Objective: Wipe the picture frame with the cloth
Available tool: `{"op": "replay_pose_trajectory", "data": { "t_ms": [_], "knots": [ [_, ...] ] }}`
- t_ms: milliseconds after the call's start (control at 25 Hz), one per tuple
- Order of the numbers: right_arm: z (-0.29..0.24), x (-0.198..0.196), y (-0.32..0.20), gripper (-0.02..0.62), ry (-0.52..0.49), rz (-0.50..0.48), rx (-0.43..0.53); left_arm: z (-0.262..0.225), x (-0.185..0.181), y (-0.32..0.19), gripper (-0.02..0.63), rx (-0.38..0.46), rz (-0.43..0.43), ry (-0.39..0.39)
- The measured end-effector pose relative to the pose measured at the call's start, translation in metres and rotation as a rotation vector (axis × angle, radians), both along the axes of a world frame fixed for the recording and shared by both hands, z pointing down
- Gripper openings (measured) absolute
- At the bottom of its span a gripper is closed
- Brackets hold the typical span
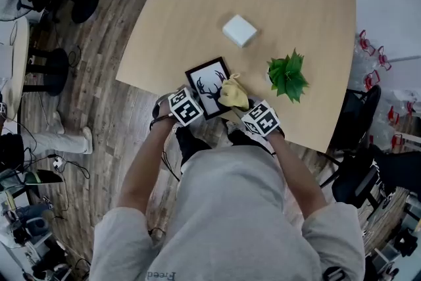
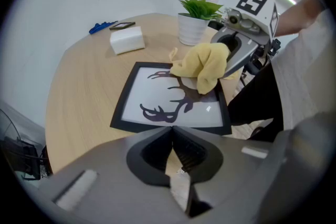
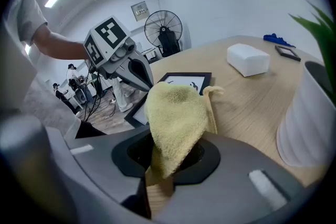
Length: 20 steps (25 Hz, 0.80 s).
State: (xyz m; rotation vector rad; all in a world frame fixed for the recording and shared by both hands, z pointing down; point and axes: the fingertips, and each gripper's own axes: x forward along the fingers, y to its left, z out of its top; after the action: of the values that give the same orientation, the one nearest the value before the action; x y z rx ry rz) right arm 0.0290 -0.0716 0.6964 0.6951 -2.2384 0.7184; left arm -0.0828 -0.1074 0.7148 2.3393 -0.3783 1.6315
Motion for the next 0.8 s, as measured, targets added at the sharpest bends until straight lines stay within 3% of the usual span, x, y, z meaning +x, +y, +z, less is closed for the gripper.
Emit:
{"op": "replay_pose_trajectory", "data": {
  "t_ms": [400,800],
  "knots": [
    [0.002,0.006,0.023,0.075,-0.029,-0.053,-0.032,0.001,0.000,0.001,0.054,-0.001,-0.024,0.009],
    [0.002,-0.019,0.031,0.075,0.003,-0.159,-0.030,0.000,0.000,0.000,0.054,0.000,-0.035,0.010]
  ]
}}
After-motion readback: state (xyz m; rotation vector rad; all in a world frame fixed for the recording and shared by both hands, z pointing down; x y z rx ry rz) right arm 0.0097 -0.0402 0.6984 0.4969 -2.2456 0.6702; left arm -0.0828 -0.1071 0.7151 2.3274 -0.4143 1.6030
